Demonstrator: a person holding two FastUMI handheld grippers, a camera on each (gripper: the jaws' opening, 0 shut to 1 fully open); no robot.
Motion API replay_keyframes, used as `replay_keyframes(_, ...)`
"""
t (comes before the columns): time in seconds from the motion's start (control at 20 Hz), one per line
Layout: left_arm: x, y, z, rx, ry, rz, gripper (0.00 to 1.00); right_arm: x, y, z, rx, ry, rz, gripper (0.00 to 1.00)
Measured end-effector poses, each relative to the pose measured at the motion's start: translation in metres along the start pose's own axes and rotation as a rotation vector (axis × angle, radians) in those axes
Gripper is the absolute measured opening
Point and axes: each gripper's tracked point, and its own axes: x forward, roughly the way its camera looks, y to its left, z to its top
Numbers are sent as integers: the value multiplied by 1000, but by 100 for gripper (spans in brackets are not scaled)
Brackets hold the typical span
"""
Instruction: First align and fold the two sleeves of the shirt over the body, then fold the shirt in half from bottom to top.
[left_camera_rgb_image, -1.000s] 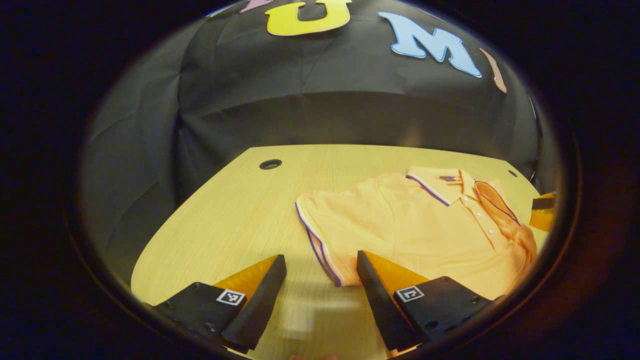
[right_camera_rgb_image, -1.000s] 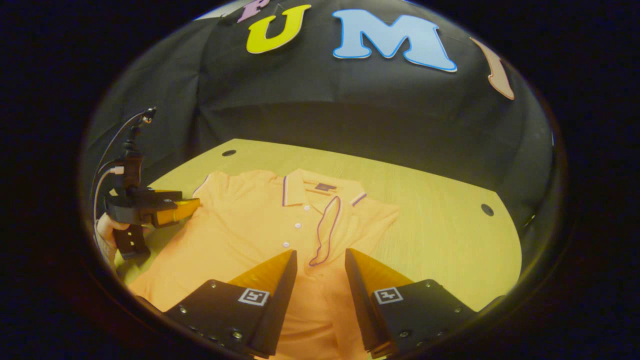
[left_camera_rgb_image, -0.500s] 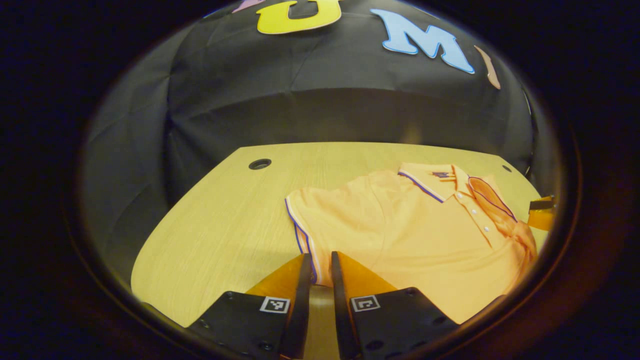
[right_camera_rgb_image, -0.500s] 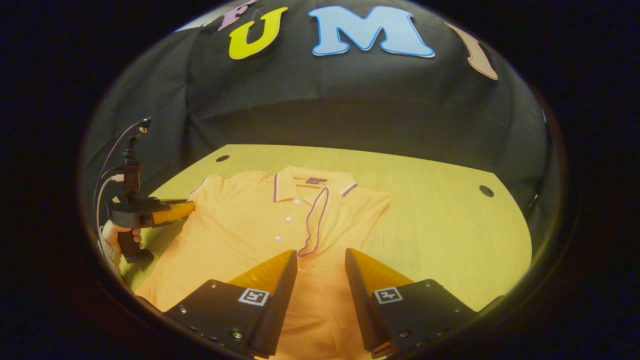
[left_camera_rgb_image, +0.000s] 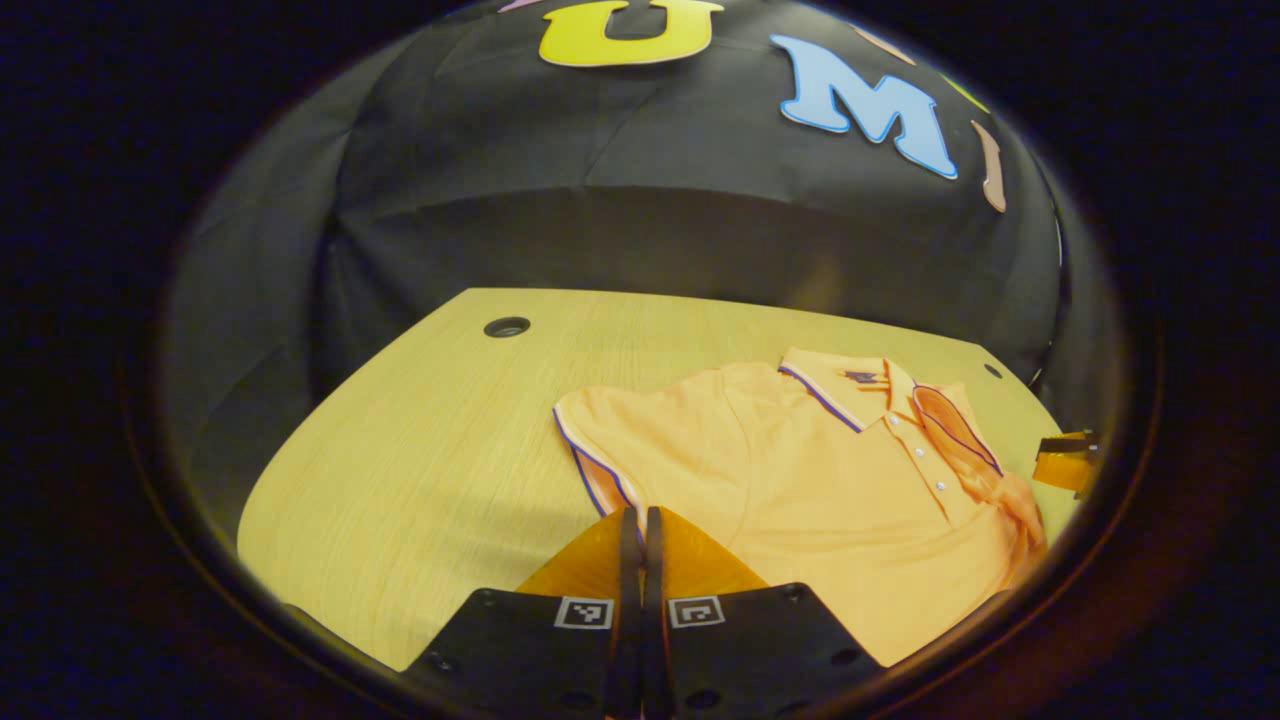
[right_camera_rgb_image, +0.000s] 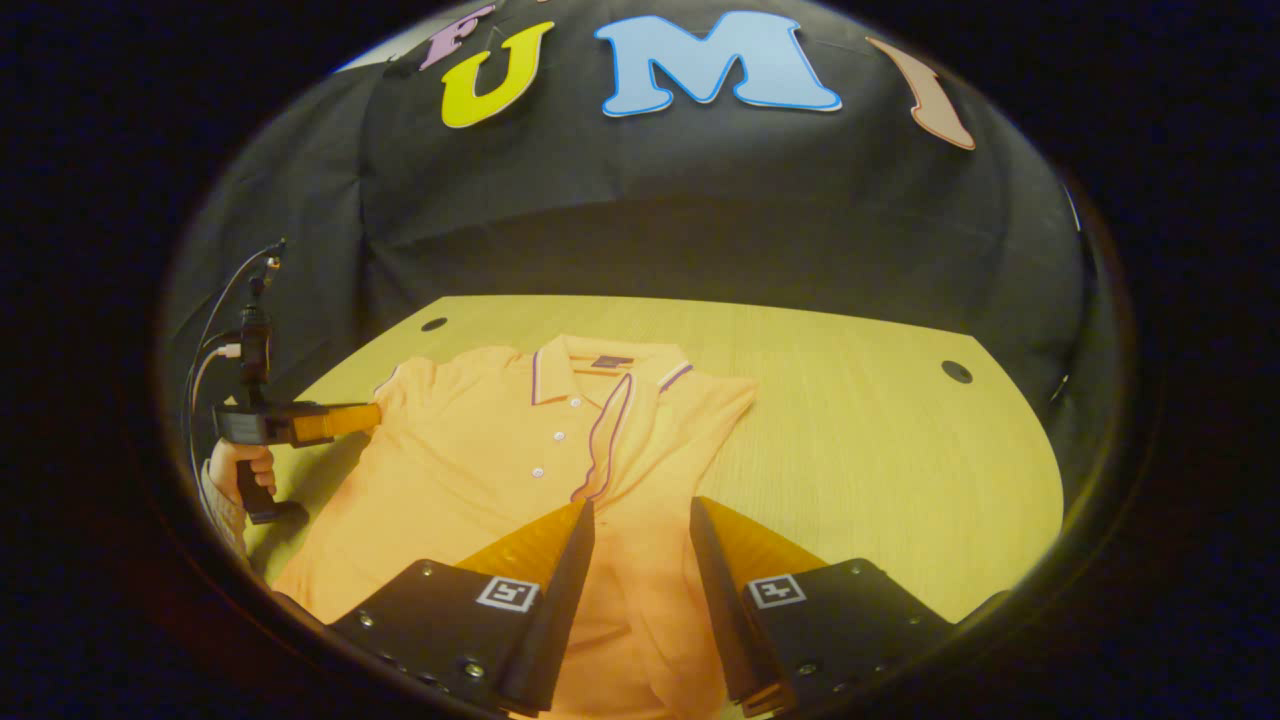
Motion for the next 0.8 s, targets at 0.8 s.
replay_keyframes(0.8, -10, -216, 4, 289, -17, -318, 6, -25, -26, -15, 66, -19, -55, 61)
